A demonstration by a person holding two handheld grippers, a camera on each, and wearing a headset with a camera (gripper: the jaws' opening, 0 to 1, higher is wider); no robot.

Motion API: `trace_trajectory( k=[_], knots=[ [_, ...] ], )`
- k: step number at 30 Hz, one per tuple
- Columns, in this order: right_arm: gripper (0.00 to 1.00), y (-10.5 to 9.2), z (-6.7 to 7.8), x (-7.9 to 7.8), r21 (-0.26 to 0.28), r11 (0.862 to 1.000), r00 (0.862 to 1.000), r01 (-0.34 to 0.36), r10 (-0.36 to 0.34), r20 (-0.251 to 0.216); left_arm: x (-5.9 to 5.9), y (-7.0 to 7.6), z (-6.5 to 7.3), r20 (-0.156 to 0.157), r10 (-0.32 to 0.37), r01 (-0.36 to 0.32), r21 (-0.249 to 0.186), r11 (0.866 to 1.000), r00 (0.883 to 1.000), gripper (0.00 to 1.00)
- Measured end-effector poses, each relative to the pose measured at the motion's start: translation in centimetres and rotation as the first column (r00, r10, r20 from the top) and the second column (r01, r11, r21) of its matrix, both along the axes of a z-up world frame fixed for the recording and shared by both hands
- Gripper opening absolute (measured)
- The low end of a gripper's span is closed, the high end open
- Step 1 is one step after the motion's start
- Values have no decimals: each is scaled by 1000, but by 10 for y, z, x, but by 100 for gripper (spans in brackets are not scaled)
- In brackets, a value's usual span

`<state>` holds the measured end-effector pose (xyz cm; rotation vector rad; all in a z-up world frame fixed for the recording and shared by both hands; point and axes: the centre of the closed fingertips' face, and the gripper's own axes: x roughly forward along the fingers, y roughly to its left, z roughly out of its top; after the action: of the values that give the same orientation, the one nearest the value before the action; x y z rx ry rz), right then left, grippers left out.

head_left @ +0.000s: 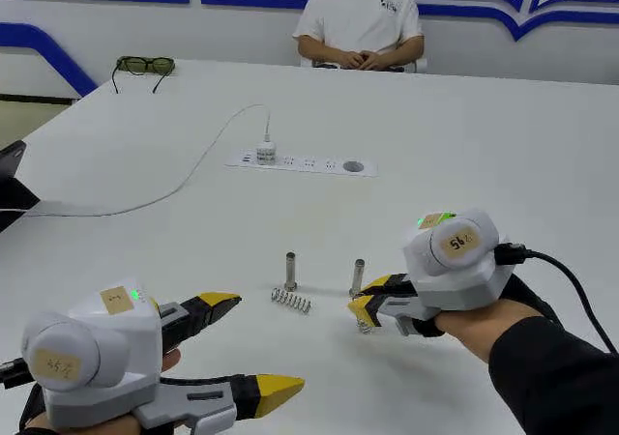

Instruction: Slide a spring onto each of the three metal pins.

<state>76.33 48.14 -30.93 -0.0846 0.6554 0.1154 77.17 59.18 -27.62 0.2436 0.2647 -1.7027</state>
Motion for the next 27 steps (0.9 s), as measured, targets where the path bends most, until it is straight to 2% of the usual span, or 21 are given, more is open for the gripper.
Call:
trace_trajectory(
  k=[27],
  knots=[
    [12, -3, 23, 0, 9, 1000, 998, 15, -15, 56, 0, -1, 3, 7, 2, -2, -3, 1000, 1000, 74]
  ],
)
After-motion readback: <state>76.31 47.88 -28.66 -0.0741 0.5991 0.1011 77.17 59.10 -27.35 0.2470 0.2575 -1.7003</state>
